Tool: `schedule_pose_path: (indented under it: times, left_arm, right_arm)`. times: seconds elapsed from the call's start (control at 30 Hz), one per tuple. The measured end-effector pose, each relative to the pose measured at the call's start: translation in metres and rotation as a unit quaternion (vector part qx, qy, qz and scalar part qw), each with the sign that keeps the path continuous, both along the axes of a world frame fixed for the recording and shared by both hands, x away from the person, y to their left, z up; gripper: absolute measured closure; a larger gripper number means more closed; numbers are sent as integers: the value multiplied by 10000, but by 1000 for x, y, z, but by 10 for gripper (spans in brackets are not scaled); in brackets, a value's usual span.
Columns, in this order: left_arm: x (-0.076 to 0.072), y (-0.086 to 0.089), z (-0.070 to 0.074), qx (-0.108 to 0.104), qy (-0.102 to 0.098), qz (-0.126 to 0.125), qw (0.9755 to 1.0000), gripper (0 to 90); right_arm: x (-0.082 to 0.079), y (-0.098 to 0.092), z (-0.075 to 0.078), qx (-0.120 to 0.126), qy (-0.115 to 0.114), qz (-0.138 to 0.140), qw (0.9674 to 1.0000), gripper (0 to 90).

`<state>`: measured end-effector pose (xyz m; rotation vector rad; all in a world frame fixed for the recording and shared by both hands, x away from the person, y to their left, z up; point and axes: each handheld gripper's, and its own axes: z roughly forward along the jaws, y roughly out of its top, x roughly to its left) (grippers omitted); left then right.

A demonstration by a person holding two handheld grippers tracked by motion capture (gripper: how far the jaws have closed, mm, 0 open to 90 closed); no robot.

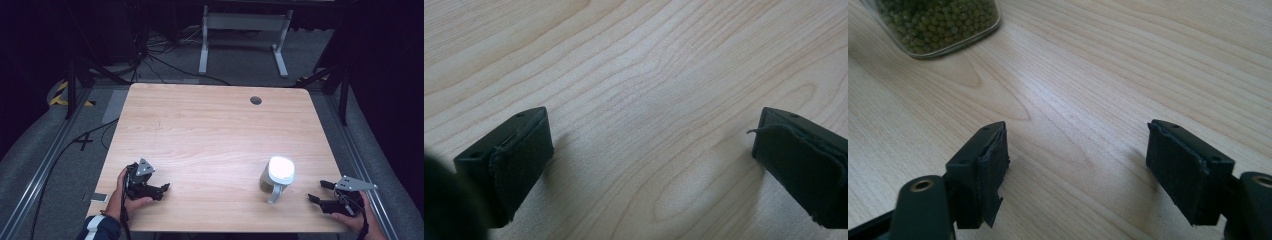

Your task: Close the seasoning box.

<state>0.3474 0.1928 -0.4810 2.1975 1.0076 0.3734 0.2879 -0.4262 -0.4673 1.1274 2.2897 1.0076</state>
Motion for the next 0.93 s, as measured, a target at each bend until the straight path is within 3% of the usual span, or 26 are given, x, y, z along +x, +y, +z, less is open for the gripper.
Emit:
schedule_pose_path:
  times: [0.33,0.67,0.93]
  left_arm:
    - [1,1,0,68,-115,-68,9999,34]
    - [1,0,0,-1,11,-34,10000,31]
    - [0,0,-1,-25,-34,2,10000,30]
  right_arm:
    - [0,0,0,-1,2,-30,10000,242]
    - [1,0,0,-5,15,-70,10000,213]
    - [2,0,0,-15,35,-110,9999,198]
